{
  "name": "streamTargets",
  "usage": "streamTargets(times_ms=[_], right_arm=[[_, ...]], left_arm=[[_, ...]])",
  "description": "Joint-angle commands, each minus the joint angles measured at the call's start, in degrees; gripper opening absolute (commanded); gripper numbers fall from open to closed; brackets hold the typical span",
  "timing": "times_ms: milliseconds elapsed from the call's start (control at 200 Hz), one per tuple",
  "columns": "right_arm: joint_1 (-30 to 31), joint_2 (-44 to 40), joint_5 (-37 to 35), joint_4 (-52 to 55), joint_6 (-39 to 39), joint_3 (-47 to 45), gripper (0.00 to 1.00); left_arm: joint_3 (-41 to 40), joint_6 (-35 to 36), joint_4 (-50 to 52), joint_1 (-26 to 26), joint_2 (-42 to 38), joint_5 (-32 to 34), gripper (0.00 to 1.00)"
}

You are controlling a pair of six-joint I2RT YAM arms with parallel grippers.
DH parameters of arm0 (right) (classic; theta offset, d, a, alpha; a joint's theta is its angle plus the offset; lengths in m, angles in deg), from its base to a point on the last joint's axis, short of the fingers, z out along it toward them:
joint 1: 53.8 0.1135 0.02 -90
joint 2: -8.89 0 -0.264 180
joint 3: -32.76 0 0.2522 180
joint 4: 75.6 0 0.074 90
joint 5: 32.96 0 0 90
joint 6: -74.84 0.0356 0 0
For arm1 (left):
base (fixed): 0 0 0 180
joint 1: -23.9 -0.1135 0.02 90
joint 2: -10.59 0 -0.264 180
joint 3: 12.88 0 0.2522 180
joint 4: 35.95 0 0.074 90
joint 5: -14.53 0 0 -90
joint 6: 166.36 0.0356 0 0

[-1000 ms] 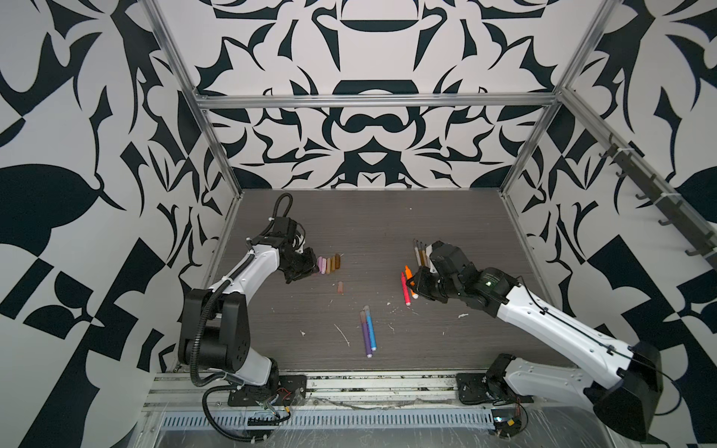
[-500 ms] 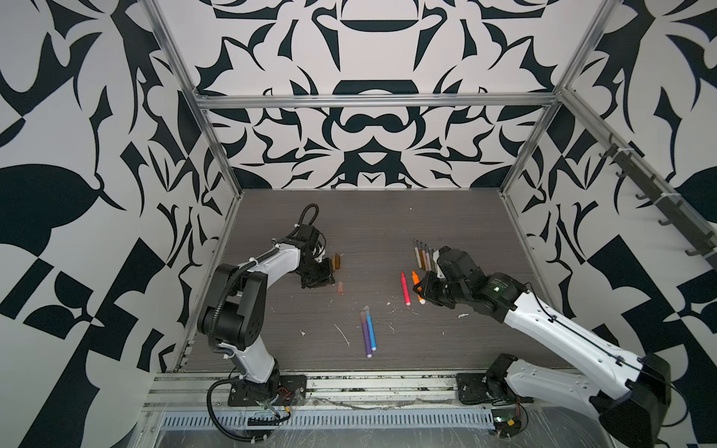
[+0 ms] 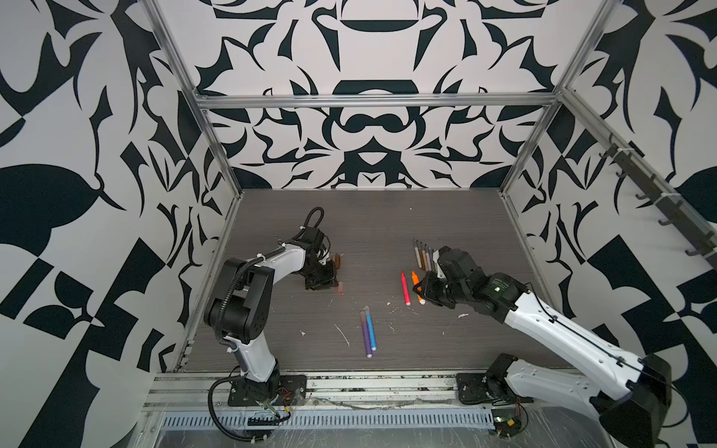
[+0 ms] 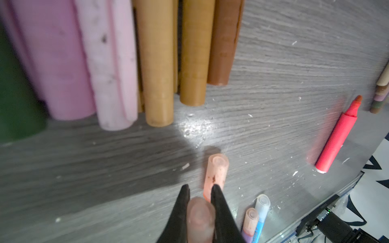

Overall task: Remove pen caps from pens
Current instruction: Place the pen cap at the center of the table.

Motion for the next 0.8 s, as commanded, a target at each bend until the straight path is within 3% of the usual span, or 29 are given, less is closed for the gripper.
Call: streamTargets(times_ms=[0, 425, 795], right_arm=[[-0.1, -0.2, 0.3, -0.4, -0.7, 0.7, 0.0], [-0.1, 0.4, 0.4, -0.9, -0.6, 1.1, 0.0], [-0.7, 4.1, -0.1, 1.1, -3.7, 2.7, 0.0]], left_arm=[[-0.5, -0.1, 0.0, 0.2, 1.3, -0.6, 0.15], [0.1, 0.5, 0.7, 0.2, 1.4, -0.2, 0.29], [2.1, 0.4, 2.3, 0.2, -0.6, -0.4, 0.29]])
